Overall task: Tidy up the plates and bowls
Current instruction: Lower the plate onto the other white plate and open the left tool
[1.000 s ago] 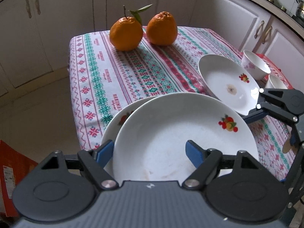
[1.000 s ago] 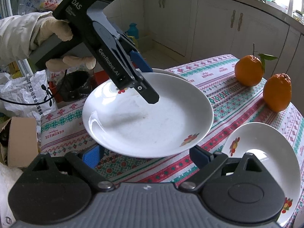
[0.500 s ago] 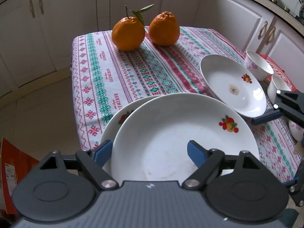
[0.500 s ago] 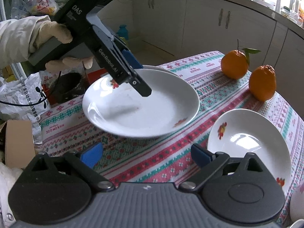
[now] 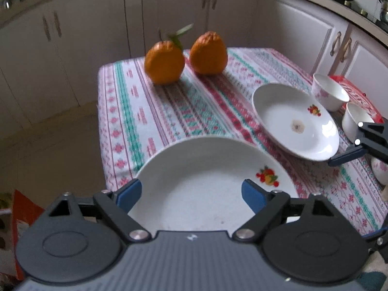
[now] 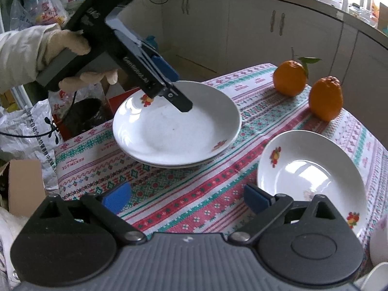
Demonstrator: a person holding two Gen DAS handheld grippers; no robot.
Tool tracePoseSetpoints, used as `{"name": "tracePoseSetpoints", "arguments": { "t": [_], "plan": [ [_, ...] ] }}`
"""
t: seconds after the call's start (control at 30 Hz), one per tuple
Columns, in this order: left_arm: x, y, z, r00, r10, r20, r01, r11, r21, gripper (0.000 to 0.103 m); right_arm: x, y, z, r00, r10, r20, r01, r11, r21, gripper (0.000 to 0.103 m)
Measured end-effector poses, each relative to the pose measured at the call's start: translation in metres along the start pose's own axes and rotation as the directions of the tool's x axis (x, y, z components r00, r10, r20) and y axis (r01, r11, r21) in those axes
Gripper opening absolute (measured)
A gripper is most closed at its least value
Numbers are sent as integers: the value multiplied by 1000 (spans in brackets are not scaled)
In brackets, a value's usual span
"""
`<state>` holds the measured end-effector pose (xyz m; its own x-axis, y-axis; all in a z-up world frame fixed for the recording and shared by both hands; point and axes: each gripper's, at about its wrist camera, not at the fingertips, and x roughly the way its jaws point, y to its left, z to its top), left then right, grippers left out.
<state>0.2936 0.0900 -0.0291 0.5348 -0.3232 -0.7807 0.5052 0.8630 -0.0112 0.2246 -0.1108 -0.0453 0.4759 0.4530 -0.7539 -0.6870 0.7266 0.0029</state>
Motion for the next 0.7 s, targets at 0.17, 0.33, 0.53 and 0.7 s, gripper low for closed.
{"name": "tracePoseSetpoints", "arguments": {
  "t": [0.17, 0.33, 0.53, 0.7],
  "plan": [
    [-28, -36, -2, 991, 43, 125, -49, 998, 45, 98, -18, -6, -5, 998, -68, 16, 68, 998, 15, 103],
    [-41, -82, -10, 969, 93, 227, -109, 992, 57, 99, -41, -20, -14, 992, -123, 37, 121, 991, 53, 103],
    [-40, -132, -22, 940, 159, 303, -167, 986, 3, 101, -71, -47, -20, 980, -195, 44, 190, 977, 94, 103],
    [-22, -180, -27, 924, 217, 316, -234, 972, 17, 101, -89, -79, -19, 980, -192, 44, 183, 970, 158, 103]
  ]
}}
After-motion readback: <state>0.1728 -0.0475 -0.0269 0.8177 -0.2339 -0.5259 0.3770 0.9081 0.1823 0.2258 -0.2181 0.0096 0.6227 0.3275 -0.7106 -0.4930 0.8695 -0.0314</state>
